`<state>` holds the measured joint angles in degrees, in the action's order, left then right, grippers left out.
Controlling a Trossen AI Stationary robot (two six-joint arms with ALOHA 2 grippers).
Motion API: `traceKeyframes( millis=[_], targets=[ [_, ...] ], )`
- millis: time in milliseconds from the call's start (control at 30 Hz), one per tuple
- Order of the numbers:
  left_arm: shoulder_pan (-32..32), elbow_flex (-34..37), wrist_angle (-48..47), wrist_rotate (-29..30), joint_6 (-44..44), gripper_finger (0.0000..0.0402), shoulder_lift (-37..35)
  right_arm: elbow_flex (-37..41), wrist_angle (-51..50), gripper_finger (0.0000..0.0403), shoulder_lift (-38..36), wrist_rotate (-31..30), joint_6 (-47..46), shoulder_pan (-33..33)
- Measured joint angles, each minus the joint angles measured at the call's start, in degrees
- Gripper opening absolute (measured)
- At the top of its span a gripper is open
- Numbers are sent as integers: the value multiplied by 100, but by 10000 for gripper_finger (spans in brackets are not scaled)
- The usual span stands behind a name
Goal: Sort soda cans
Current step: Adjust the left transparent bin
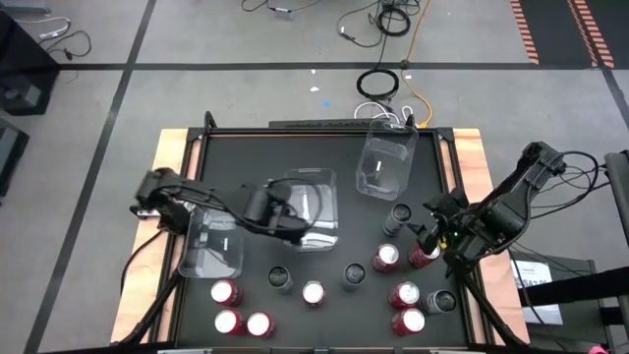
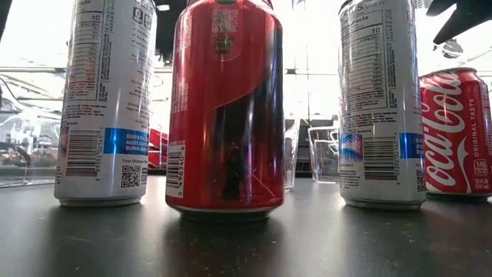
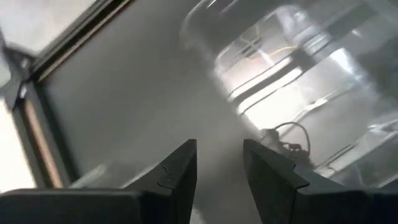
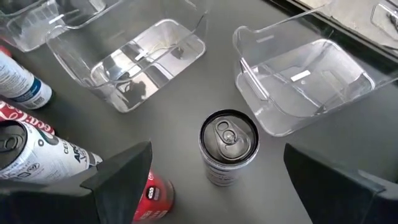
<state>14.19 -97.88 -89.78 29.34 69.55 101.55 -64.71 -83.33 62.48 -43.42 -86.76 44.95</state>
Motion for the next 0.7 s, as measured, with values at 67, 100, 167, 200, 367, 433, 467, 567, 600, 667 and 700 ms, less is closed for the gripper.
traceKeyframes(
  millis=[67, 100, 167, 200, 367, 433, 467, 567, 600, 667, 700],
  targets=[
    [100, 577, 86, -106, 444, 141, -385, 0, -2, 357, 0, -1, -68, 0],
    [148, 853, 78, -153, 692, 141, -569, 0, -1, 357, 0, 0, -108, 0],
    [251, 1401, 104, -251, 1202, 141, -1019, 0, 9, 357, 0, -2, -198, 0],
    [293, 1643, 127, -295, 1449, 141, -1278, 0, 9, 357, 0, -2, -242, 0],
    [446, 2754, 664, -342, 2244, 141, -2648, 0, 74, 357, 0, -4, -282, 0],
    [444, 3020, 718, -338, 2320, 141, -3108, 0, 88, 357, 0, -4, -283, 0],
    [444, 3103, 713, -342, 2392, 141, -3290, 0, 88, 357, 0, -4, -283, 0],
    [444, 3195, 629, -377, 2867, 141, -3548, 0, 130, 357, 0, -5, -280, 0],
    [444, 3195, 640, -364, 2900, 141, -3595, 0, 153, 357, 0, -6, -276, 0],
    [444, 3193, 648, -332, 2906, 141, -3634, 0, 192, 357, 0, -7, -276, 0],
    [444, 3193, 663, -332, 2913, 141, -3630, 0, 202, 357, 0, -7, -274, 0]
  ],
)
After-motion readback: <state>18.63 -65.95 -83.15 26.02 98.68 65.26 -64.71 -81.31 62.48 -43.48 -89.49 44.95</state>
